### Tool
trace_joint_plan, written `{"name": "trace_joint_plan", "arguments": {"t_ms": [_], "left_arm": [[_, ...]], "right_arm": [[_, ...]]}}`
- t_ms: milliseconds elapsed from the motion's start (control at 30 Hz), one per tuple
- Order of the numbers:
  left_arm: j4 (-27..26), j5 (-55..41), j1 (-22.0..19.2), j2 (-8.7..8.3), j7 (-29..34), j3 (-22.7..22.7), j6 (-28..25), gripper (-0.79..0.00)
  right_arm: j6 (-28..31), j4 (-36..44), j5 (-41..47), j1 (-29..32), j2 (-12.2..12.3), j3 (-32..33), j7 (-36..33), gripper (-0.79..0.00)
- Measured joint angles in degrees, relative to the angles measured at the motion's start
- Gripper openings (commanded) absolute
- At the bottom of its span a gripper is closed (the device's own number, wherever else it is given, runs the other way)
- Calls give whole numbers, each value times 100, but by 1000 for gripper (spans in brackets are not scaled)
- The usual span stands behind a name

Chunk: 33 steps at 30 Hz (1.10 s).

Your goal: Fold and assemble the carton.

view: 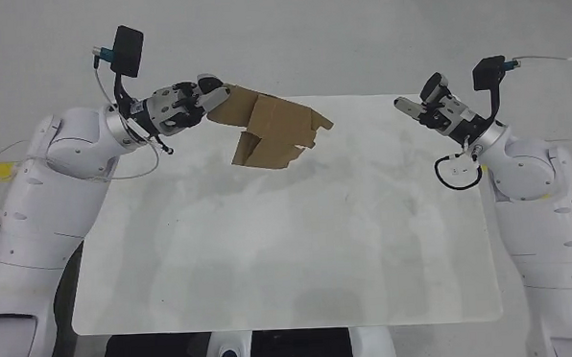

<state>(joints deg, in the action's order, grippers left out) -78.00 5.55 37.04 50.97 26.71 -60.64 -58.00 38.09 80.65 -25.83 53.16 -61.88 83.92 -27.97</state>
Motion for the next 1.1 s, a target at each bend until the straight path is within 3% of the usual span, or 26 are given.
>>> {"name": "trace_joint_plan", "arguments": {"t_ms": [100,200,500,767,1100], "left_arm": [[-55,307,2,41,-112,96,0,-785],[-41,543,-12,75,-256,163,0,-785],[-65,1127,5,105,-432,395,0,-785],[-166,1490,30,79,-649,625,0,-785],[-308,1345,-59,-16,-625,942,0,-785]], "right_arm": [[-5,20,0,21,2,-24,-35,0],[171,-41,319,-41,19,-149,-487,0],[1436,-590,1339,-932,77,-866,-2313,0],[1939,-660,429,-1659,210,-2053,-1882,0],[1991,-729,1023,-2332,218,-3303,-1831,0]]}}
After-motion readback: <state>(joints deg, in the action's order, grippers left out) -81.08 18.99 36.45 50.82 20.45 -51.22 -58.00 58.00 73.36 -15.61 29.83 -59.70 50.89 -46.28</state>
